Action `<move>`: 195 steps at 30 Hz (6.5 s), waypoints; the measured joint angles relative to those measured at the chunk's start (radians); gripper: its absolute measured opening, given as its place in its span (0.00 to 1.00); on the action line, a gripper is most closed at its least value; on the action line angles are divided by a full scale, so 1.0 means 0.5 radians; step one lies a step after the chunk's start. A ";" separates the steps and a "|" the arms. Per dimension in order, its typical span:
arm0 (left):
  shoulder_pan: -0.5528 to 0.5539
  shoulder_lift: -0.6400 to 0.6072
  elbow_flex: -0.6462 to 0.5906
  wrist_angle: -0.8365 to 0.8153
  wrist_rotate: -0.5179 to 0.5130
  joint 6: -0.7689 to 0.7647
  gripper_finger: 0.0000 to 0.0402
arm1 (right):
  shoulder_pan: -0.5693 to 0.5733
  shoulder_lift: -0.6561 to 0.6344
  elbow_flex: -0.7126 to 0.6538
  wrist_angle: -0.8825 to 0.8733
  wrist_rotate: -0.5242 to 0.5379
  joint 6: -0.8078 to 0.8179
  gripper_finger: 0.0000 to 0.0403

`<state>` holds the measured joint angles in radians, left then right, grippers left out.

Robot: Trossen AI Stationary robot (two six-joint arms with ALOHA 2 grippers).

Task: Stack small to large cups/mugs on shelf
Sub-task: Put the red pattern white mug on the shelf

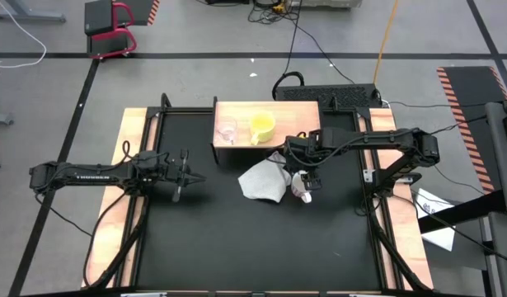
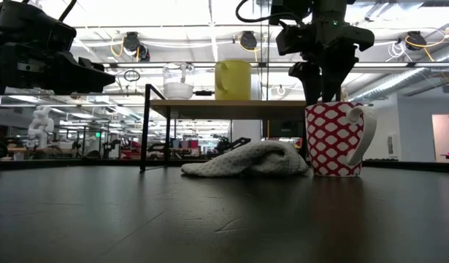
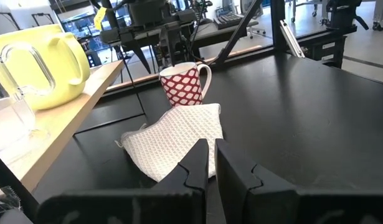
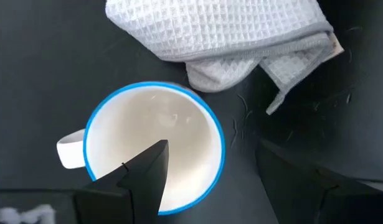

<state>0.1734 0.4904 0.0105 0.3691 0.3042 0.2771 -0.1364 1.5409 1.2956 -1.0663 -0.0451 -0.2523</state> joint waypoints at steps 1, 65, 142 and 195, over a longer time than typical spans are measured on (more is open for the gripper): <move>0.000 0.001 0.000 0.000 0.000 0.000 0.08 | -0.001 -0.001 -0.012 0.012 -0.009 -0.002 0.58; 0.000 0.000 0.000 0.003 0.000 -0.010 0.08 | -0.069 0.000 -0.113 0.122 -0.024 0.011 0.58; 0.000 0.001 0.000 0.091 0.000 -0.039 0.08 | -0.074 -0.001 -0.151 0.150 -0.024 0.009 0.52; 0.000 0.001 0.000 0.092 0.000 -0.082 0.08 | -0.074 -0.001 -0.151 0.173 -0.025 0.031 0.38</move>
<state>0.1734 0.4908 0.0105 0.4152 0.3042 0.2362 -0.1733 1.5406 1.2201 -0.9799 -0.0574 -0.2367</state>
